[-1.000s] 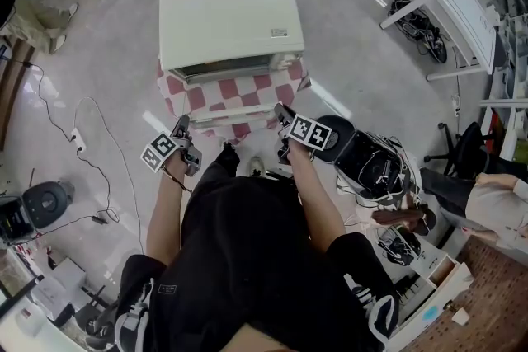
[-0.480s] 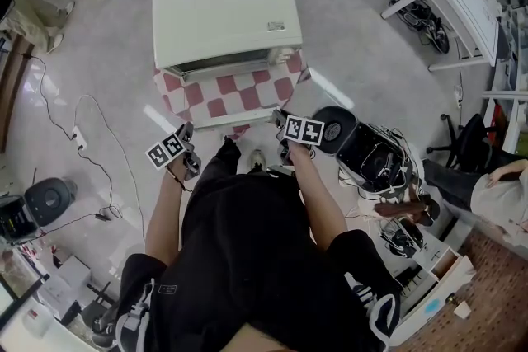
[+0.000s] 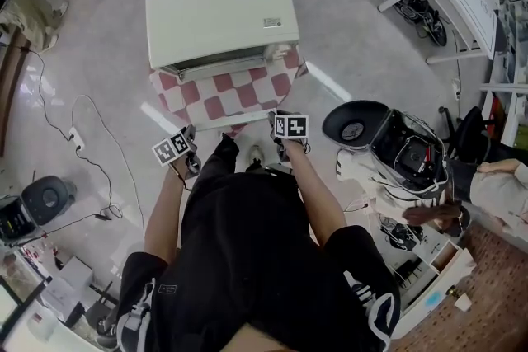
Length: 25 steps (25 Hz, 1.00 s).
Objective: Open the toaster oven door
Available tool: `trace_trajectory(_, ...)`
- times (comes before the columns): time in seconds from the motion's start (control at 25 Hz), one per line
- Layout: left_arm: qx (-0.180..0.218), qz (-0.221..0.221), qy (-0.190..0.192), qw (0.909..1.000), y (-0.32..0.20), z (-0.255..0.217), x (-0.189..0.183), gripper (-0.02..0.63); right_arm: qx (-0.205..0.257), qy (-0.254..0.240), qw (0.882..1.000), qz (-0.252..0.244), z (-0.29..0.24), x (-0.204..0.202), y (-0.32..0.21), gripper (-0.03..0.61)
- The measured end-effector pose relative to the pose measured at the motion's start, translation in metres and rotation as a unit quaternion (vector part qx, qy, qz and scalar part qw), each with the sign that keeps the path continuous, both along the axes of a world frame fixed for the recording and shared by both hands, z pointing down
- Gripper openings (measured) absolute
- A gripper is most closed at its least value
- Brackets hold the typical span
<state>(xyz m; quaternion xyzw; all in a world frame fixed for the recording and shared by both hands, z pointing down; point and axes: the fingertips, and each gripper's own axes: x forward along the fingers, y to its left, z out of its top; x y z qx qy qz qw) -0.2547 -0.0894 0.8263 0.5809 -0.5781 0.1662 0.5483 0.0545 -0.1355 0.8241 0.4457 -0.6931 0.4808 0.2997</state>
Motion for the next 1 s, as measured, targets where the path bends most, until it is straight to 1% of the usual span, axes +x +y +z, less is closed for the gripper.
trace_trajectory(0.16,-0.015,0.009,-0.01,0.9998,0.002,0.015,0.0,0.107,-0.013,0.022,1.0,-0.018,0.016,-0.001,0.002,0.123)
trace_trajectory(0.32,-0.025,0.023,-0.02,0.9992,0.001,0.027,0.001,0.109,-0.012,0.054,0.998,-0.04,0.027,-0.002,0.001,0.123)
trace_trajectory(0.56,-0.022,0.039,-0.033,0.9985,0.001,0.028,0.0,0.11,-0.009,0.075,0.995,-0.069,0.031,-0.007,0.002,0.127)
trace_trajectory(0.72,-0.017,0.057,-0.054,0.9967,0.001,0.025,0.002,0.11,0.013,0.089,0.993,-0.078,0.025,-0.005,-0.004,0.13)
trace_trajectory(0.8,-0.017,0.062,-0.061,0.9961,0.001,0.025,0.003,0.11,0.014,0.09,0.993,-0.077,0.022,-0.004,-0.001,0.13)
trace_trajectory(0.92,-0.02,0.066,-0.068,0.9953,-0.001,0.025,0.003,0.11,0.028,0.087,0.993,-0.076,0.014,-0.002,-0.004,0.132)
trace_trajectory(0.96,-0.019,0.066,-0.068,0.9953,-0.002,0.025,0.003,0.118,0.033,0.088,0.993,-0.075,0.012,-0.001,-0.005,0.132)
trace_trajectory(1.0,-0.018,0.064,-0.067,0.9955,-0.002,0.024,0.003,0.144,0.038,0.088,0.993,-0.074,0.009,0.0,-0.005,0.132)
